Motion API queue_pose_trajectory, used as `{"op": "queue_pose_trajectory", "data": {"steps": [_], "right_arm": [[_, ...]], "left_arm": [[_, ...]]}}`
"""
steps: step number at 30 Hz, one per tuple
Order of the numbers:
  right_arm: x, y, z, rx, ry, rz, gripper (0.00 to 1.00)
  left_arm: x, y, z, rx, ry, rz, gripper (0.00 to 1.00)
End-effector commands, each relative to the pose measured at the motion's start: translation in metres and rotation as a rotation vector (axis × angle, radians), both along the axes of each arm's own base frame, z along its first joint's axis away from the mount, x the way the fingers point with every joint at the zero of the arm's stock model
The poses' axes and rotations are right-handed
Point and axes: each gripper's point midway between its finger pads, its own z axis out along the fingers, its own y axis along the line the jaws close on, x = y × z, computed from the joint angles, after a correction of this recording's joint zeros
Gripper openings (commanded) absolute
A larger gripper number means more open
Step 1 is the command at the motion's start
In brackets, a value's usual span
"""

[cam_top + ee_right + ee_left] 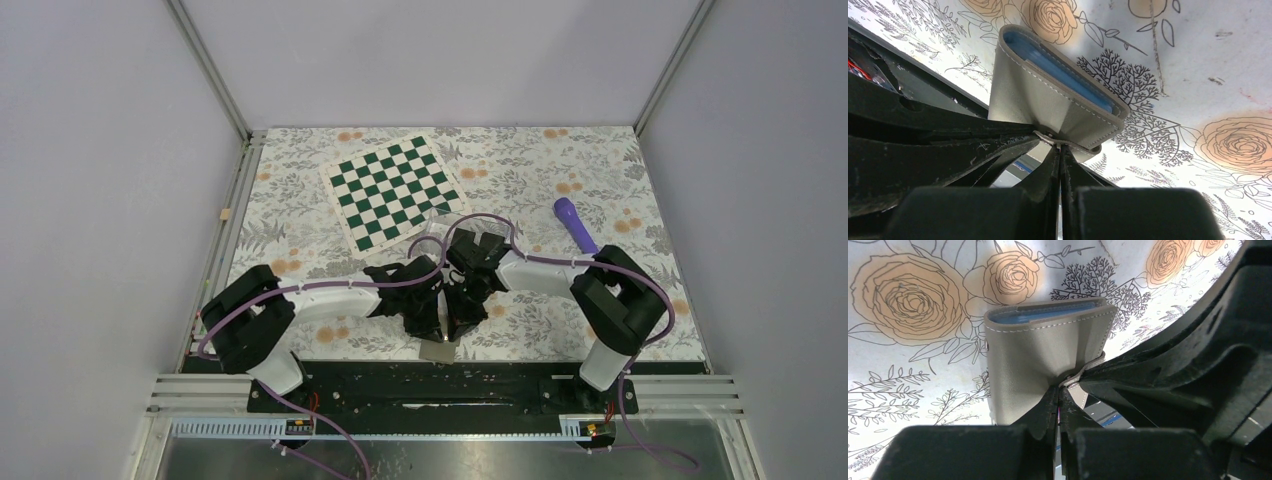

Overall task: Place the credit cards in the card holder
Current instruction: Close the card holder at the center of the board.

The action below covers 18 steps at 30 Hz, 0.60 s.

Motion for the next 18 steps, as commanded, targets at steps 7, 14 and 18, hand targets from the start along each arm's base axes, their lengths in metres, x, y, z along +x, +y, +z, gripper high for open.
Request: {"op": "queue_pose_trajectory", "data": {"steps": [7, 14, 18], "right_arm": [[0.007, -0.023, -0.043, -0.228, -0.071, -0.021, 0.00], [0.006, -0.029, -0.054, -0.331, -0.098, -0.005, 0.00], [0.006, -0.030, -0.054, -0.359, -0.106, 0.013, 0.00]], "left_arm": [[0.006, -0.010, -0.023, -0.063, 0.058, 0.086, 0.00], [0.010, -0.003, -0.027, -0.077, 0.088, 0.144, 0.00], [0.009, 0.006, -0.032, -0.058, 0.104, 0.166, 0.00]]}}
